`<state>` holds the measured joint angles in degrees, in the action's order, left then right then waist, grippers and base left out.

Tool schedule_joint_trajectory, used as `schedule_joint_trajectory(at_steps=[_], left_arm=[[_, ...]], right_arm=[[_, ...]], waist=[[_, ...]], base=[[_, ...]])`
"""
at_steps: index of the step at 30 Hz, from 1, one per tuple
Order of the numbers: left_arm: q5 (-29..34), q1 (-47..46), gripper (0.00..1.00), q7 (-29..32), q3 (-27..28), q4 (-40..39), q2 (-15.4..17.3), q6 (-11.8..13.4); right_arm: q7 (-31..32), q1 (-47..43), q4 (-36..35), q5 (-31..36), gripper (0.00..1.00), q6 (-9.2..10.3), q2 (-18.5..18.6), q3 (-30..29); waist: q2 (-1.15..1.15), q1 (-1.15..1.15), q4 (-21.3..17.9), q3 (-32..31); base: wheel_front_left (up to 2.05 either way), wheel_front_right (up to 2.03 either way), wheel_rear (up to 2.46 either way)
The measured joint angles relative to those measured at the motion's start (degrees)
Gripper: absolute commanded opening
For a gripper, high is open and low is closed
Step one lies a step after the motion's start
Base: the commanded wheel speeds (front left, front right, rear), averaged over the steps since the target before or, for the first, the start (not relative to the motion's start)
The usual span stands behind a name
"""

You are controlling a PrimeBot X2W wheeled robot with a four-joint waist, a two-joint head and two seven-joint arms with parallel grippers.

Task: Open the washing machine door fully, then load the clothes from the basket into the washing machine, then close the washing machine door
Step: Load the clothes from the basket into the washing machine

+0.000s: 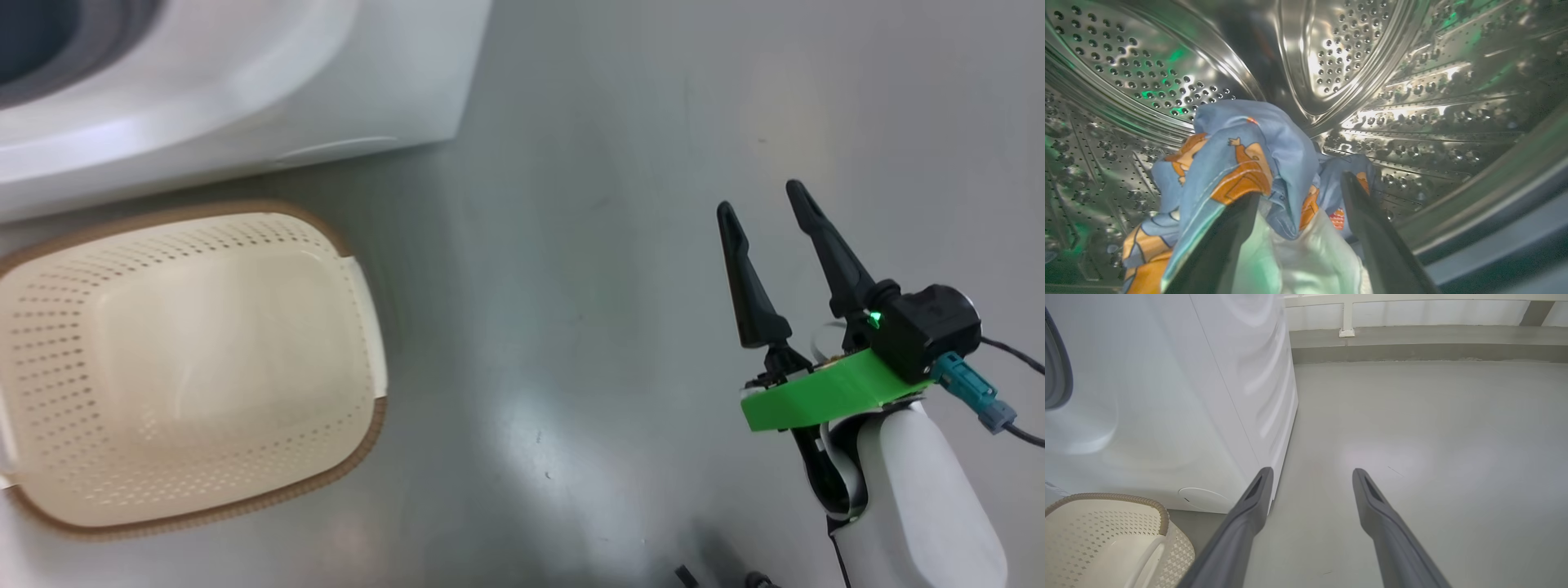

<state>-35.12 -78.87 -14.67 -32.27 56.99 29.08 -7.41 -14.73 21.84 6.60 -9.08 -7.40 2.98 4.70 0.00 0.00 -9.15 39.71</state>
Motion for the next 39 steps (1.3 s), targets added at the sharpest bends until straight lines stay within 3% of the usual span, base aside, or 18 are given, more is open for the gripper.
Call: schedule_joint_trajectory(at_steps=[9, 18, 25, 32, 39], left_arm=[[0.88, 15.08, 1.0, -0.02, 4.83, -13.86, -1.78, 1.57], [1.71, 33.92, 1.0, -0.02, 14.47, -29.14, -2.42, 5.83], [5.36, 46.73, 1.0, -0.02, 23.04, -40.79, -6.11, 8.64], [8.5, 53.56, 1.0, -0.02, 27.7, -46.01, -11.31, 8.99], [12.41, 56.97, 1.0, -0.02, 31.96, -47.43, -16.42, 7.13]], right_arm=[[0.0, -2.09, 0.54, 2.01, 1.0, 0.0, 0.04, -1.43], [0.0, -2.38, 0.52, 2.48, 1.0, 0.0, 0.03, -1.59], [0.0, -3.5, 0.52, 2.53, 1.0, 0.0, 0.04, -2.35], [0.0, -3.7, 0.53, 2.77, 1.0, 0.0, 0.04, -3.04], [0.0, -3.7, 0.56, 2.96, 1.0, 0.0, 0.04, -2.92]], waist=[[0.0, 0.0, 3.42, -3.87], [0.0, 0.0, 5.09, -5.83], [0.0, 0.0, 5.37, -6.3], [0.0, 0.0, 5.88, -6.65], [0.0, 0.0, 5.98, -7.18]], base=[[0.0, 0.0, 0.0], [0.0, 0.0, 0.0], [0.0, 0.0, 0.0], [0.0, 0.0, 0.0], [0.0, 0.0, 0.0]])
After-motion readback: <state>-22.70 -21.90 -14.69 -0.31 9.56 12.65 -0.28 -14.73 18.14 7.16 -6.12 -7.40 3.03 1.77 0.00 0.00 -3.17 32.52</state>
